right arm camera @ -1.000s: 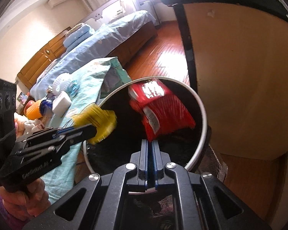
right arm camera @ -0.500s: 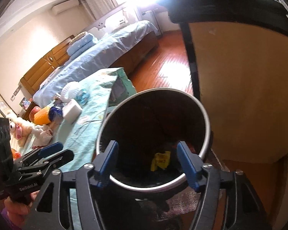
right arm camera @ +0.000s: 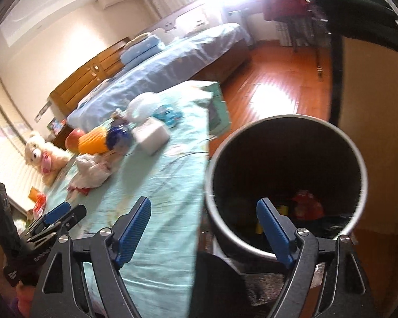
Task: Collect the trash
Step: 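Move both open tools back over the table, then grasp the white milk carton with the left tool while the right tool grasps the white sponge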
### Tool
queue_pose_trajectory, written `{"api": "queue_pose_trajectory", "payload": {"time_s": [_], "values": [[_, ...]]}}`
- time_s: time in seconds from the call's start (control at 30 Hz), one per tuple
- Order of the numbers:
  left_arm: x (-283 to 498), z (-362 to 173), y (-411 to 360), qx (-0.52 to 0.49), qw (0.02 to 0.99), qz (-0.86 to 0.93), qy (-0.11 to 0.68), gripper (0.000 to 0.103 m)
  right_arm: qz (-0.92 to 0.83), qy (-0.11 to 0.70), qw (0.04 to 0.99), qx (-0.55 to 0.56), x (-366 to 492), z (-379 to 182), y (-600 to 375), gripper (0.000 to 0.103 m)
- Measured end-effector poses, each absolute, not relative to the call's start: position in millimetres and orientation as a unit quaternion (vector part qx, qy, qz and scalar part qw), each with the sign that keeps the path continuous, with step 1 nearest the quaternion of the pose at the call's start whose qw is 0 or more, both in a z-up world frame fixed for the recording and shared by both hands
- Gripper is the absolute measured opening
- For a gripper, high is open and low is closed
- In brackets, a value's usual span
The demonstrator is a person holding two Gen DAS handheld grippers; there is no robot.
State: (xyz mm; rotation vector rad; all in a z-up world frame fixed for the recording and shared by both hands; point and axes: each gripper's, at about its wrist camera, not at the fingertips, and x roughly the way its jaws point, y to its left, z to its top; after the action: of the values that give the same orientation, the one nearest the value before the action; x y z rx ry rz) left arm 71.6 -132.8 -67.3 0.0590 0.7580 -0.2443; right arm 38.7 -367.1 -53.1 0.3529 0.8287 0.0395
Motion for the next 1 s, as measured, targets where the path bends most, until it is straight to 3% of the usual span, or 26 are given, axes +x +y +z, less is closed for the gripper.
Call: {"api": "queue_pose_trajectory", "payload": {"time_s": [0.1, 1.0], "values": [[76.3, -73.7, -109.9, 0.015, 0.916, -0.101, 0.389, 0.089, 0.035, 0.403, 0.901, 0.156, 48.6, -53.6, -348.4, 0.083], [158.7, -83.7, -63.8, 0.015, 0.902, -0.068, 0.427, 0.09, 0.078, 0.427, 0.901, 0.03, 163.0, -68.4, -295.8, 0.086]]}}
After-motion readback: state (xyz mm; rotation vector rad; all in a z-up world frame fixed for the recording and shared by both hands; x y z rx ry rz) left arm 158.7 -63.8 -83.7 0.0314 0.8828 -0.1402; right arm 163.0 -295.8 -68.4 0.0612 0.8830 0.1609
